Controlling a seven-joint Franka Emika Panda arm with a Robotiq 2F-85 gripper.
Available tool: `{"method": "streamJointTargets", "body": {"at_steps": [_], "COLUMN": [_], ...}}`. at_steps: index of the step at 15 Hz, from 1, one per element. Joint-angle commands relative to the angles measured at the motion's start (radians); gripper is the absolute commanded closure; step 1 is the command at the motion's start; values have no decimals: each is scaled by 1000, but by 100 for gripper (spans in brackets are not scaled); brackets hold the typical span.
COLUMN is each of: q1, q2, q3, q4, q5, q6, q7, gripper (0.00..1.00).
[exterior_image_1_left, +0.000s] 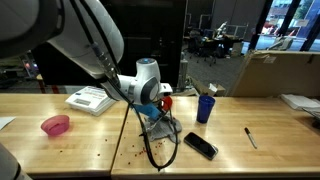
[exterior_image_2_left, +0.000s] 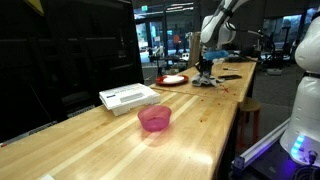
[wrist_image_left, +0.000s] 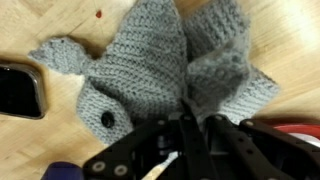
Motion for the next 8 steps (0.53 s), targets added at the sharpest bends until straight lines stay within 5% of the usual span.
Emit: {"method": "streamJointTargets", "body": {"at_steps": [1,8], "q1": [-23,-56], "q2": [-70,-170], "q3": [8,42], "q4": [-10,9], "q5": [-81,-219], "q6": [-60,-175], "q7": [101,211], "gripper": [98,98]}}
